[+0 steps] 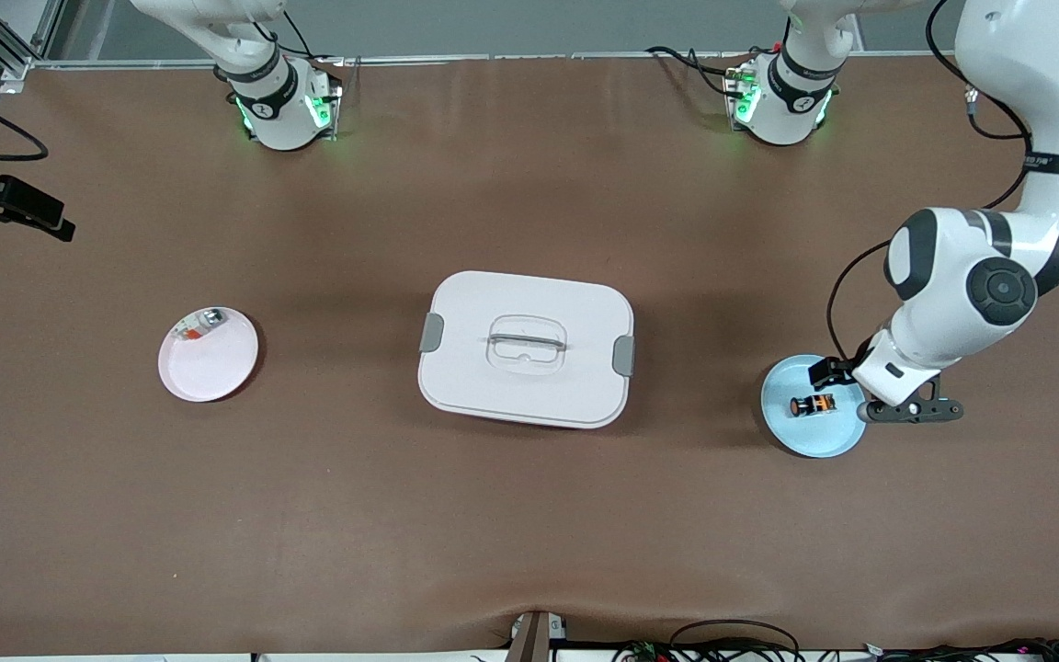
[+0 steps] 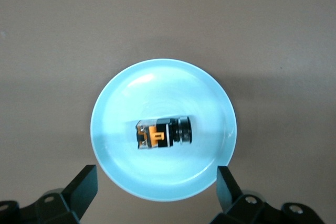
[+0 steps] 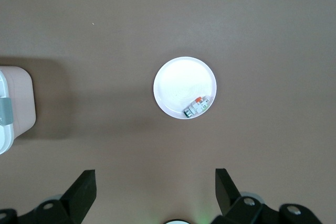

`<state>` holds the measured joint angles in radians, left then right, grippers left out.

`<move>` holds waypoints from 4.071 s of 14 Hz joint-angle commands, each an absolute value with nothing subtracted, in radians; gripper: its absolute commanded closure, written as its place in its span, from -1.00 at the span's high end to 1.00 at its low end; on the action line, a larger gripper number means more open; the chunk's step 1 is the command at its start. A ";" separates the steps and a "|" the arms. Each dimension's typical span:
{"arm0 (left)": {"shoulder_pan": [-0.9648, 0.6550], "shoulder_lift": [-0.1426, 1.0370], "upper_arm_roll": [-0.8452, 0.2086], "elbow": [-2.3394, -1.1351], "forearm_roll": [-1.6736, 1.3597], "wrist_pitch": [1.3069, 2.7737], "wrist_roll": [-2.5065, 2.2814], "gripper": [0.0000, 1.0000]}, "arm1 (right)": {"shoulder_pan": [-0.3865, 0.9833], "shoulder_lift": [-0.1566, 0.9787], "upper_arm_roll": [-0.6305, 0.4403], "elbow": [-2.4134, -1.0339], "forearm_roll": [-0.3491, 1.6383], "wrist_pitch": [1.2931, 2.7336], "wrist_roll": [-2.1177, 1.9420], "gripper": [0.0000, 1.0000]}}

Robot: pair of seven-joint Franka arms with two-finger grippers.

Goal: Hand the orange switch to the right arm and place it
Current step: 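Lower the left gripper over the black-orange switch on the blue plate, then close the left gripper on the black-orange switch and lift it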

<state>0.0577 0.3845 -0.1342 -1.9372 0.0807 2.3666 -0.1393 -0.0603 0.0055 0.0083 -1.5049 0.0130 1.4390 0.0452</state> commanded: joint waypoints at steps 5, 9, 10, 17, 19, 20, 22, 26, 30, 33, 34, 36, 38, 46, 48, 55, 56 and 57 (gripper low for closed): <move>0.055 0.469 -0.141 -1.937 0.087 2.482 -0.230 1.00 | -0.075 0.002 0.023 -1.499 -0.003 1.433 0.037 1.00; 0.055 0.518 -0.138 -1.937 0.097 2.528 -0.233 1.00 | -0.074 0.002 0.025 -1.499 -0.003 1.433 0.037 1.00; 0.057 0.522 -0.138 -1.937 0.098 2.530 -0.233 1.00 | -0.074 0.002 0.025 -1.499 -0.003 1.433 0.037 1.00; 0.060 0.538 -0.132 -1.939 0.101 2.530 -0.229 1.00 | -0.074 0.002 0.025 -1.499 -0.003 1.433 0.037 1.00; 0.060 0.543 -0.132 -1.939 0.103 2.533 -0.229 1.00 | -0.074 0.002 0.025 -1.499 -0.003 1.434 0.037 1.00; 0.061 0.546 -0.132 -1.939 0.115 2.533 -0.229 1.00 | -0.074 0.002 0.025 -1.499 -0.003 1.433 0.037 1.00; 0.063 0.549 -0.130 -1.939 0.136 2.537 -0.230 1.00 | -0.074 0.002 0.025 -1.499 -0.003 1.433 0.037 1.00; 0.066 0.568 -0.130 -1.939 0.137 2.562 -0.230 1.00 | -0.074 0.002 0.025 -1.499 -0.003 1.433 0.037 1.00; 0.072 0.587 -0.130 -1.934 0.137 2.577 -0.232 1.00 | -0.074 0.002 0.025 -1.499 -0.003 1.433 0.037 1.00; 0.074 0.592 -0.130 -1.933 0.135 2.583 -0.232 1.00 | -0.074 0.002 0.025 -1.499 -0.003 1.433 0.037 1.00; 0.074 0.592 -0.130 -1.933 0.137 2.583 -0.232 1.00 | -0.074 0.002 0.025 -1.499 -0.003 1.433 0.037 1.00; 0.074 0.594 -0.130 -1.933 0.137 2.583 -0.233 0.99 | -0.074 0.002 0.025 -1.499 -0.003 1.433 0.037 1.00; 0.074 0.598 -0.130 -1.933 0.135 2.583 -0.233 0.88 | -0.075 0.002 0.025 -1.499 -0.003 1.434 0.037 1.00; 0.074 0.598 -0.132 -1.928 0.135 2.582 -0.233 -0.32 | -0.075 0.002 0.025 -1.499 -0.003 1.434 0.037 1.00; 0.074 0.586 -0.132 -1.927 0.137 2.574 -0.232 -0.71 | -0.074 0.002 0.025 -1.499 -0.003 1.434 0.037 1.00; 0.064 0.496 -0.146 -1.910 0.126 2.459 -0.284 -0.82 | -0.074 0.002 0.025 -1.499 -0.003 1.431 0.029 1.00; 0.063 0.489 -0.156 -1.905 0.124 2.435 -0.296 -0.82 | -0.075 0.002 0.025 -1.499 -0.003 1.430 0.029 1.00; 0.066 0.483 -0.179 -1.892 0.123 2.410 -0.317 -0.82 | -0.075 0.002 0.025 -1.499 -0.003 1.430 0.026 1.00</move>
